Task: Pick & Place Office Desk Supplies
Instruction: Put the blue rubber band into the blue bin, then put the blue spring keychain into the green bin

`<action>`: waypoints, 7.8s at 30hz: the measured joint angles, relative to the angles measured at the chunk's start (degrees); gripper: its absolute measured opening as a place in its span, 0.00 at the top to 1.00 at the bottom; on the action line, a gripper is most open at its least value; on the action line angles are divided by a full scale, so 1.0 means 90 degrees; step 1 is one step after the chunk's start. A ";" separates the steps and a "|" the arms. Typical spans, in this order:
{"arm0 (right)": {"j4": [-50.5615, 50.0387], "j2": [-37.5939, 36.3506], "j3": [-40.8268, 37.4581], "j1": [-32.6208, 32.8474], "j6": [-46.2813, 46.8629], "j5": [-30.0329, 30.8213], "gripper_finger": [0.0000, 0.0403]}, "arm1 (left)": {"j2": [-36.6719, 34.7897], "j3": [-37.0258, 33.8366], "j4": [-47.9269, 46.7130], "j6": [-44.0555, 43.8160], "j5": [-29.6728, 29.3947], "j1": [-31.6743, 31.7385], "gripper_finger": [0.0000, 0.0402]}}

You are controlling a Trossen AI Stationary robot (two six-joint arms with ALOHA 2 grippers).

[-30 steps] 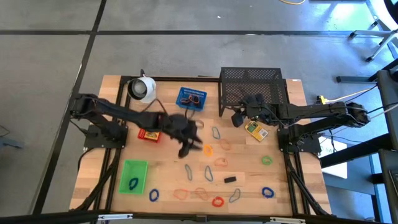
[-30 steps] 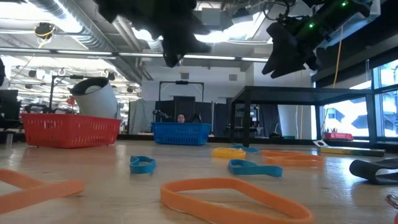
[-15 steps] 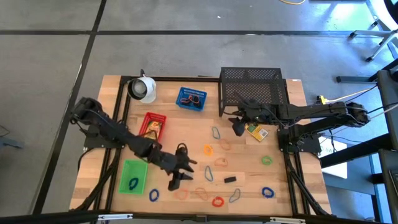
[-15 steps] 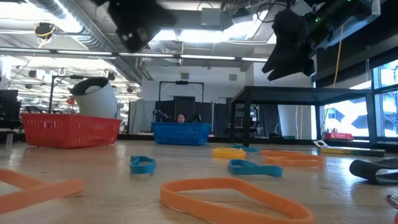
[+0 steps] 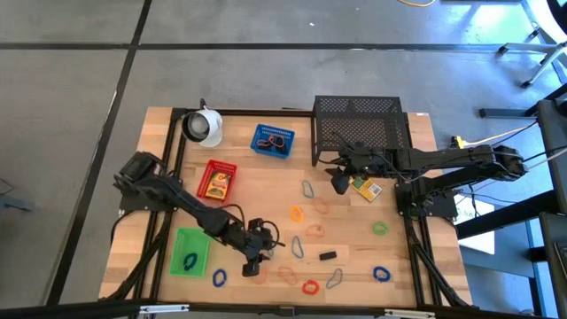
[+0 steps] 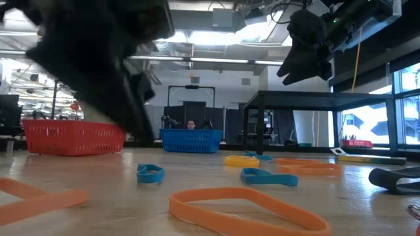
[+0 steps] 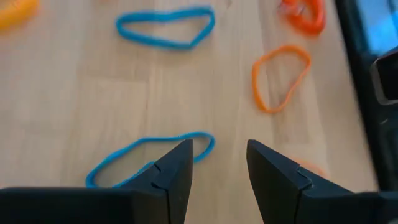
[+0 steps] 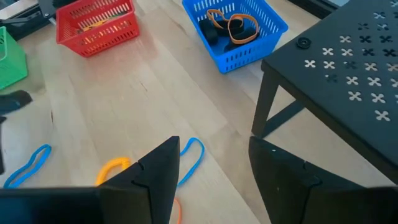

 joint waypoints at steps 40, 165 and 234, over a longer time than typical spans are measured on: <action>0.0004 0.0000 0.0000 0.0000 0.0070 0.0021 0.52 | 0.0448 0.0010 0.0053 0.2629 0.0114 0.0712 0.90; 0.0222 -0.0002 0.0000 -0.0002 0.0255 -0.0152 0.52 | -0.2303 0.0000 0.0236 0.0196 -0.0072 0.2864 0.60; 0.0231 -0.0002 0.0000 -0.0002 -0.0143 -0.0147 0.52 | 0.1359 0.2521 -0.5285 -0.4301 0.1191 -0.1948 0.64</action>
